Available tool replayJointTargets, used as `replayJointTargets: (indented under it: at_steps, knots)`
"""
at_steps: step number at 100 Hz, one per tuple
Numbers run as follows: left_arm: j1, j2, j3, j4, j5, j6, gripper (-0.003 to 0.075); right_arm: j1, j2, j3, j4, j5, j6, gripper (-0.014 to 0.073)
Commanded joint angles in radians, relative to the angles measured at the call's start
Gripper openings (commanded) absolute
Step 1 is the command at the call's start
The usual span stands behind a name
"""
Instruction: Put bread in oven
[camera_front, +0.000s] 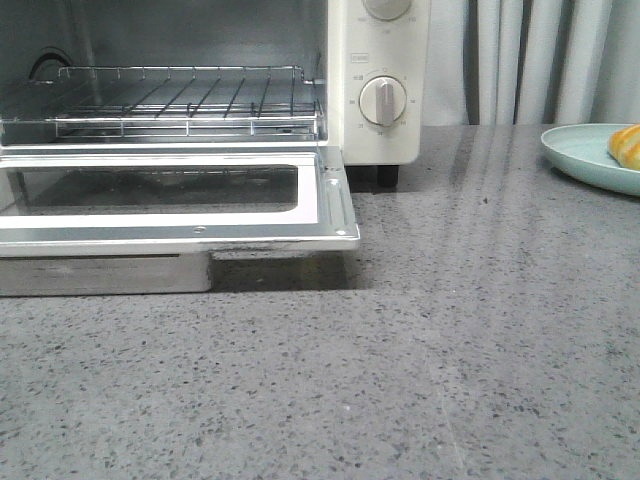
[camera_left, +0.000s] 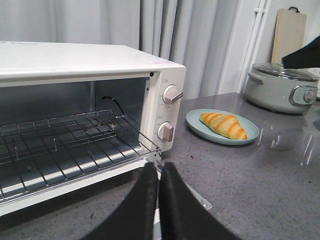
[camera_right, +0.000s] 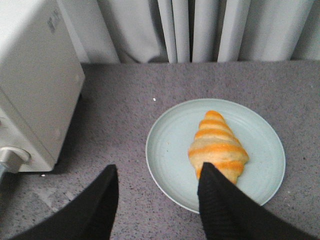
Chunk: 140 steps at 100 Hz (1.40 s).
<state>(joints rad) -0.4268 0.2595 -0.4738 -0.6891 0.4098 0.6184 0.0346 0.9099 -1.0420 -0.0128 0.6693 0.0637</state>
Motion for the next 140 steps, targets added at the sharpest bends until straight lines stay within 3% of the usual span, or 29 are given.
replayJointTargets:
  at_steps: [1,41,87,120,140]
  knots:
    - [0.001,0.009,-0.033,-0.02,-0.045,-0.001,-0.0021,0.001,0.091,-0.066,-0.068,-0.024,-0.003,0.0347]
    - [0.001,0.009,-0.033,-0.031,0.051,-0.001,-0.0021,-0.001,0.377,-0.086,-0.349,-0.017,0.155,0.0346]
    - [0.001,0.009,-0.033,-0.061,0.067,-0.001,-0.0021,-0.078,0.539,-0.086,-0.344,-0.033,0.185,0.0346]
    - [0.001,0.009,-0.033,-0.061,0.067,-0.001,-0.0022,-0.089,0.633,-0.086,-0.211,-0.036,0.185,0.0316]
    - [0.001,0.009,-0.033,-0.061,0.076,-0.001,-0.0022,-0.089,0.665,-0.086,-0.204,-0.034,0.185,0.0316]
